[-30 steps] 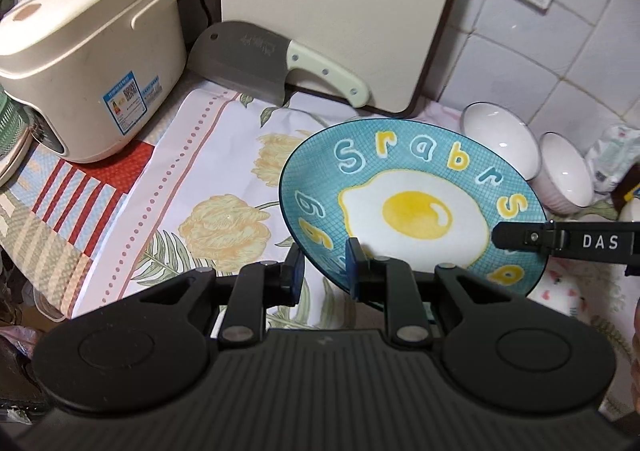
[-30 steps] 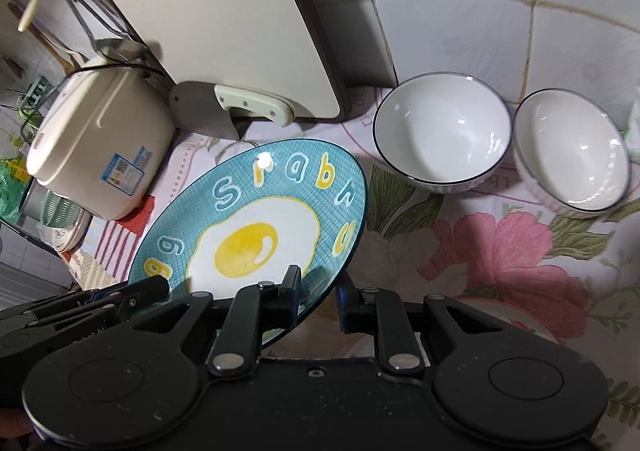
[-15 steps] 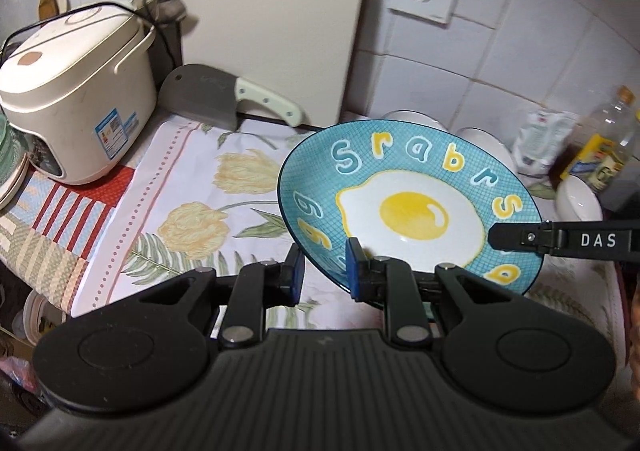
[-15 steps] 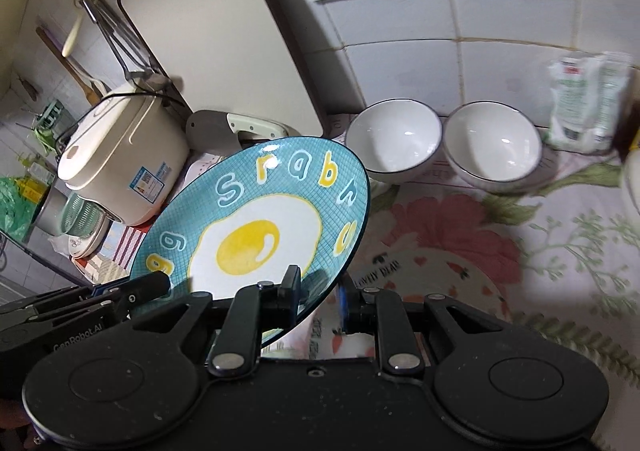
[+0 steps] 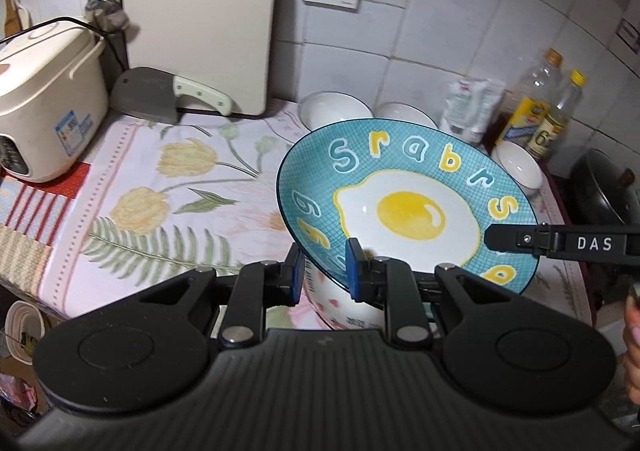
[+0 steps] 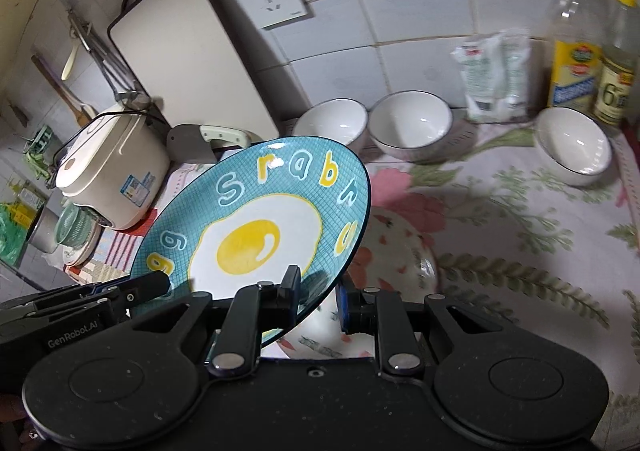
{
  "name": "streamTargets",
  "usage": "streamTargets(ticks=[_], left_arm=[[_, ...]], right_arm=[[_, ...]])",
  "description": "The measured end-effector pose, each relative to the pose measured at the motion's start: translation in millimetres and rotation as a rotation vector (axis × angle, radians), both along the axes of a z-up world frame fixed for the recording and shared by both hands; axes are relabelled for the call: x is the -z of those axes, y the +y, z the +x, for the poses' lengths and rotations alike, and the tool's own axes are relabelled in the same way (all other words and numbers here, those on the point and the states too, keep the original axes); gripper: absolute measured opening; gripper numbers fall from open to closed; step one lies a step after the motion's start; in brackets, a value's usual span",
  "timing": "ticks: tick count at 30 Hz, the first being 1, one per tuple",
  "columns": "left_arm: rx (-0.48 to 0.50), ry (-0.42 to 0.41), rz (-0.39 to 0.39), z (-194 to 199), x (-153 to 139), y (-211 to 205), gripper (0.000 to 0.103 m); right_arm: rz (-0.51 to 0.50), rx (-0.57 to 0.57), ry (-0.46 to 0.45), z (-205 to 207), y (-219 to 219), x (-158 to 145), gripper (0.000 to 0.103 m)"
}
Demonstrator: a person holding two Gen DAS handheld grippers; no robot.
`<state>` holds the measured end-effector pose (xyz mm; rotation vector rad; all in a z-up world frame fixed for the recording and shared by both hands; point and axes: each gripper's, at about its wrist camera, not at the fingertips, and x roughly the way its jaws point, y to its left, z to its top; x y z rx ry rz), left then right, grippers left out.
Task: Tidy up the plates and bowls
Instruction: 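Lift the blue egg plate with both grippers off the cloth, then carry the egg plate with both grippers over the bear plate stack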
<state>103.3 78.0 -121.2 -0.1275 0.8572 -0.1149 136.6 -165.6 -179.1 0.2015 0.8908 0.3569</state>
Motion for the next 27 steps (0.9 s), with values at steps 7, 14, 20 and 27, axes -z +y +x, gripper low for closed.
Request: streamTargets(ticks=[7,14,20,27], left_arm=[[0.029,0.03,-0.013,-4.3,19.0,-15.7,0.019],[0.042,0.083,0.001,2.8,43.1,-23.6,0.019],[0.042,0.112,-0.01,11.8,62.5,-18.8,0.019],[0.051,0.127,-0.037,23.7,85.8,-14.4,0.019]], right_arm=[[0.007,0.032,0.026,-13.9,-23.5,22.0,0.023],[0.028,0.048,0.086,-9.4,-33.8,52.3,0.023],[0.029,0.045,0.115,0.4,-32.1,69.5,0.023],[0.017,0.043,0.147,13.9,-29.7,87.7,0.023]])
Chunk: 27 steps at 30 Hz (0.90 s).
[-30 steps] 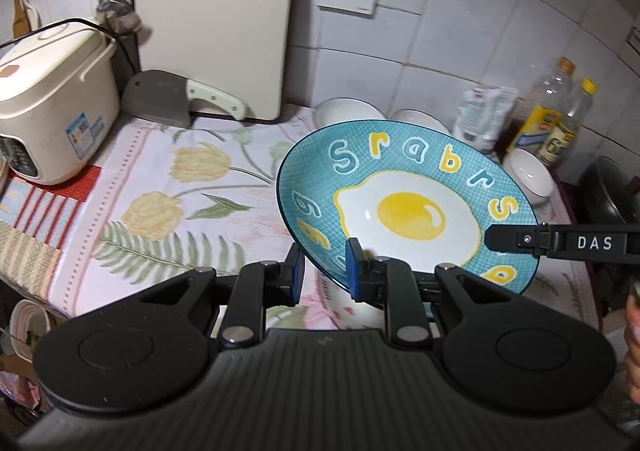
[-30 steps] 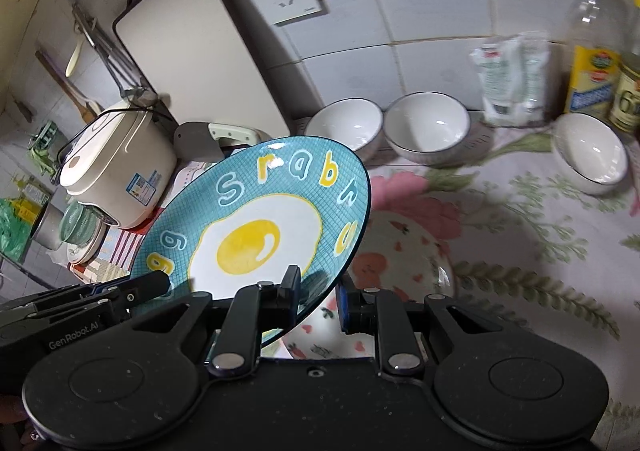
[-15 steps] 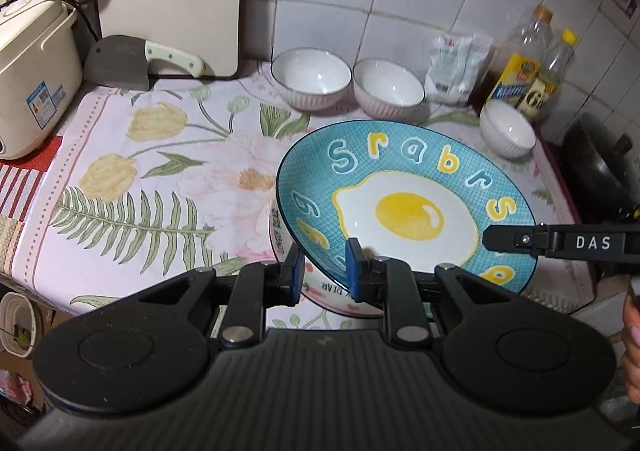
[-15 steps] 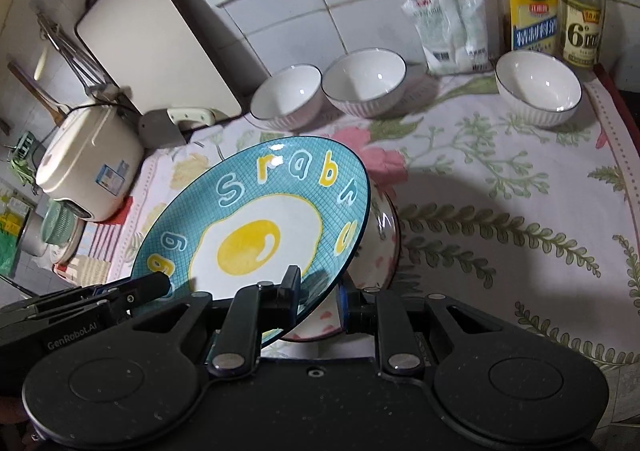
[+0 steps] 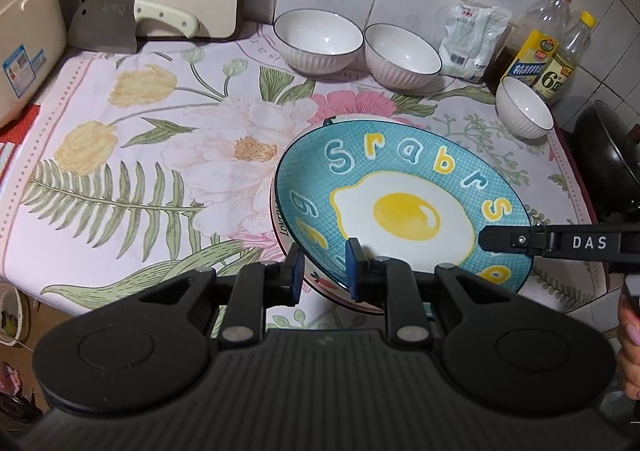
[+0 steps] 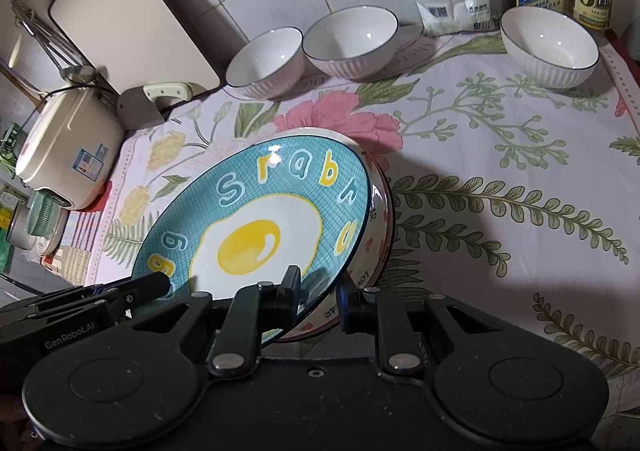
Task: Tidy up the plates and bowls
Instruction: 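Carry the egg plate with both grippers over the bear plate stack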
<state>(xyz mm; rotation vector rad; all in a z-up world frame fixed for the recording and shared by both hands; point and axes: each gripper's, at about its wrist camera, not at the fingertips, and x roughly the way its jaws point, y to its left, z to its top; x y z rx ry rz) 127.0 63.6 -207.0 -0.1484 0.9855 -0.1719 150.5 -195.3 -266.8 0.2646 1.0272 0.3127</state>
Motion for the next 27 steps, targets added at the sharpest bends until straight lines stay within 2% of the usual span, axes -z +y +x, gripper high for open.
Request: streamTargets(ticks=[11,20,24,27], left_arm=[[-0.003,0.023,-0.026,15.0,17.3,4.0,0.019],[-0.012,0.086,-0.048,26.8,22.0,4.3,0.02],[-0.018,0.15,-0.056,29.9,28.3,3.6,0.019],[-0.018,0.162,-0.058,30.7,29.1,4.5,0.019]], right_arm=[[-0.006,-0.001,0.027,17.6,1.3,14.8,0.023],[-0.005,0.015,0.037,26.4,-1.0,20.5,0.023],[-0.062,0.007,0.059,31.7,5.6,22.8,0.024],[-0.086,0.007,0.066,33.9,9.7,22.4,0.025]])
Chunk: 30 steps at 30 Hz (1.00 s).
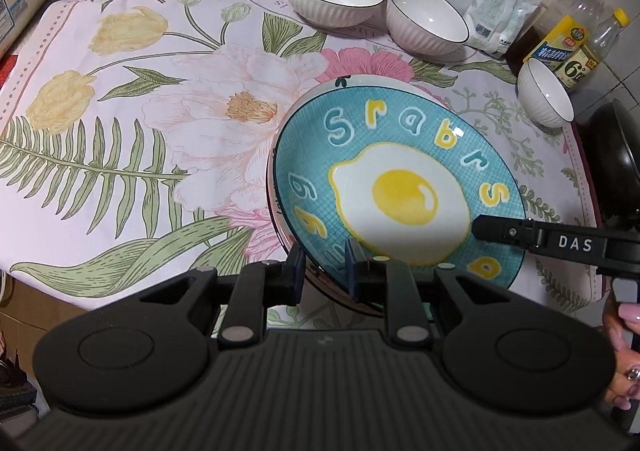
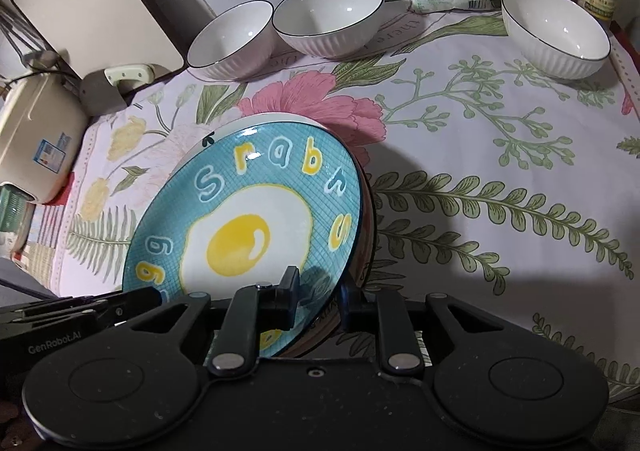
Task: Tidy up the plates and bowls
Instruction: 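Carry the egg plate with both grippers over the bear plate stack, then lower the egg plate onto the stack and open both grippers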
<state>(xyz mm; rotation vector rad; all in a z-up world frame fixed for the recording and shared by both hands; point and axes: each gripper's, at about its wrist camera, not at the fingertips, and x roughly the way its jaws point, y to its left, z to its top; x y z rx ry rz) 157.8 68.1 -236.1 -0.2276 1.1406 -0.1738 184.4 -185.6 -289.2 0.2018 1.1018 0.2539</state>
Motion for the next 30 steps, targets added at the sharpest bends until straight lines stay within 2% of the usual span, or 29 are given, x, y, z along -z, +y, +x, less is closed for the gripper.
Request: streamTargets(ticks=[6,14,22,24,27,30], left_arm=[[-0.017,0.061,-0.007,8.5,3.8,1.4,0.02],[-0.011,0.109,-0.004,12.8,6.4,0.1,0.022],[0.003,0.126,0.01,12.7,9.0,-3.9,0.023],[0.006,0.131,0.021,11.6,7.4,-5.2,0.023],[0.013,0.119,0.015,8.8,0.1,-6.5,0.029],[0.02,0.113,0.03,4.6,-9.2,-8.9,0.036]], right_arm=[[-0.091,-0.043,0.0,-0.3,18.1,-1.5,0.035],[-0.164,-0.052,-0.03,-4.8,28.2,-3.0,0.038],[-0.298,-0.056,-0.157,-20.4,43.3,0.6,0.042],[-0.367,-0.069,-0.177,-23.3,48.9,3.8,0.042],[-0.436,-0.067,-0.191,-26.2,51.5,7.7,0.041],[-0.395,-0.055,-0.184,-28.0,47.6,3.3,0.044]])
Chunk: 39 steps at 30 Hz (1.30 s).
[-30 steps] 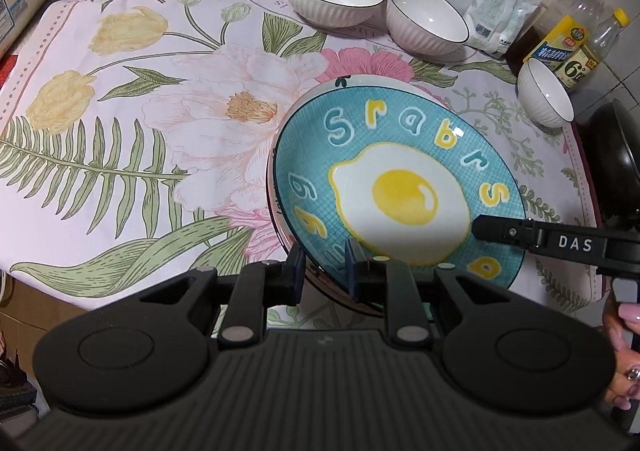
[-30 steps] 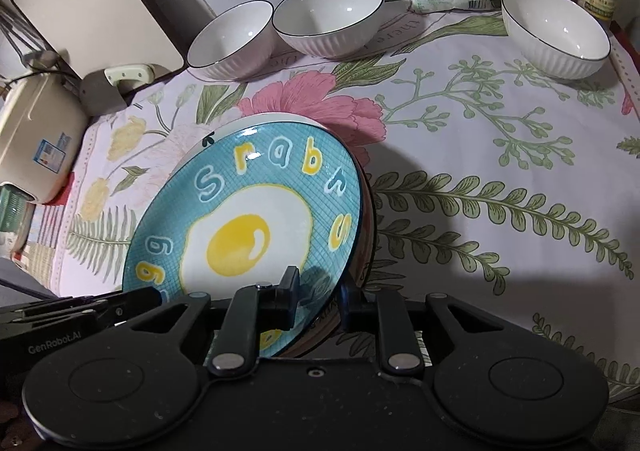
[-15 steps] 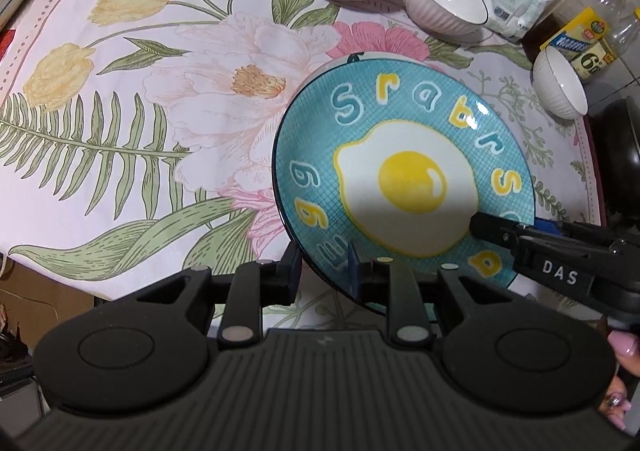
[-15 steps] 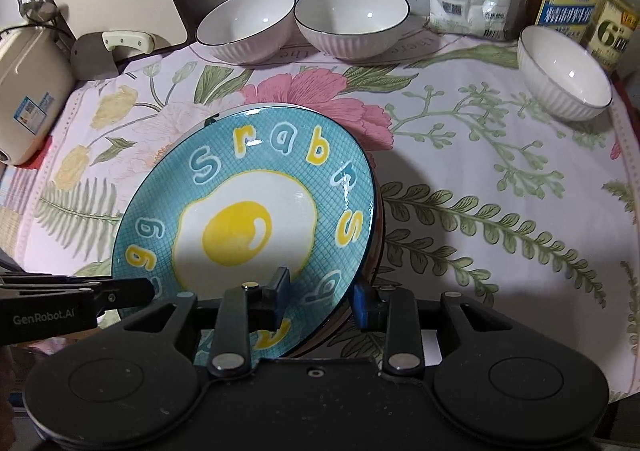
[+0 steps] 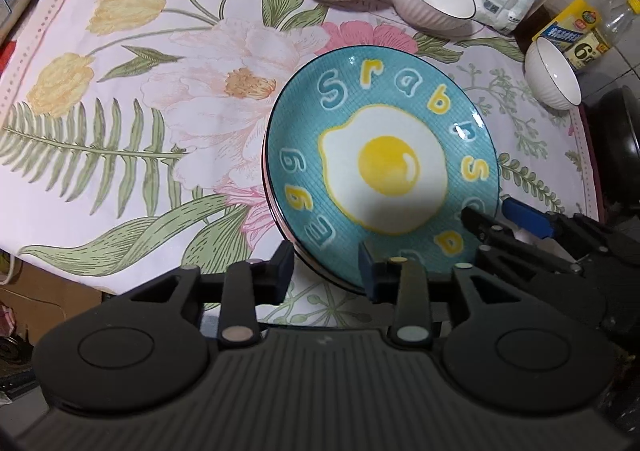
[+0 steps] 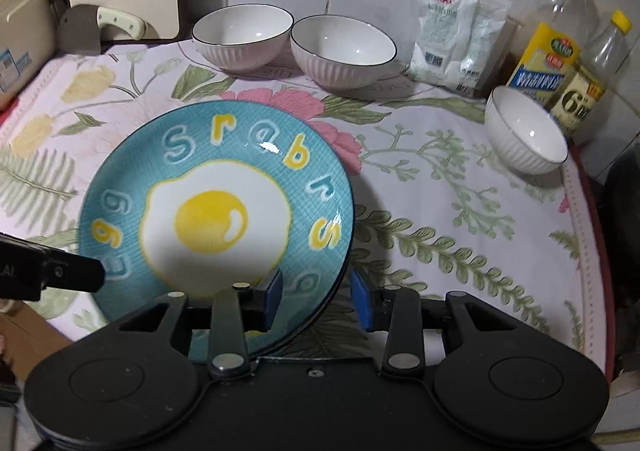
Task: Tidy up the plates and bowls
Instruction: 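Lower the egg plate onto the stack and open both grippers, then move both grippers to the white bowl beside the bottles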
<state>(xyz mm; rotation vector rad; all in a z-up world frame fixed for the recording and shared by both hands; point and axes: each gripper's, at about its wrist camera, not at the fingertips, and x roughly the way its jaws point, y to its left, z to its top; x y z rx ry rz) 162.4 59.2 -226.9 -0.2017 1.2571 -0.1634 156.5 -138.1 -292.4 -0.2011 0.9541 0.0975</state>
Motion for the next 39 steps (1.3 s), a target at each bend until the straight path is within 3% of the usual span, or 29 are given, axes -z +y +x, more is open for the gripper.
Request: streamTargets(ticks=[9,18,32,34,39], left_arm=[[0.067,-0.041,0.076,-29.7,-34.5,-11.2,0.043],[0.078,-0.091,0.098,-70.8,-71.9,-15.7,0.052],[0.171,-0.181,0.123,-111.7,-125.6,-55.8,0.056],[0.18,-0.189,0.125,-112.2,-130.7,-64.3,0.056],[0.187,-0.208,0.137,-105.7,-138.2,-89.0,0.057]], right_arm=[[0.202,-0.012,0.002,-27.6,-20.4,-28.1,0.057],[0.271,-0.064,-0.09,-70.0,-42.0,-73.4,0.061],[0.267,-0.159,-0.208,-124.5,-79.4,-138.5,0.063],[0.255,-0.163,-0.226,-127.1,-87.1,-146.1,0.07],[0.226,-0.172,-0.275,-127.8,-112.1,-162.2,0.071]])
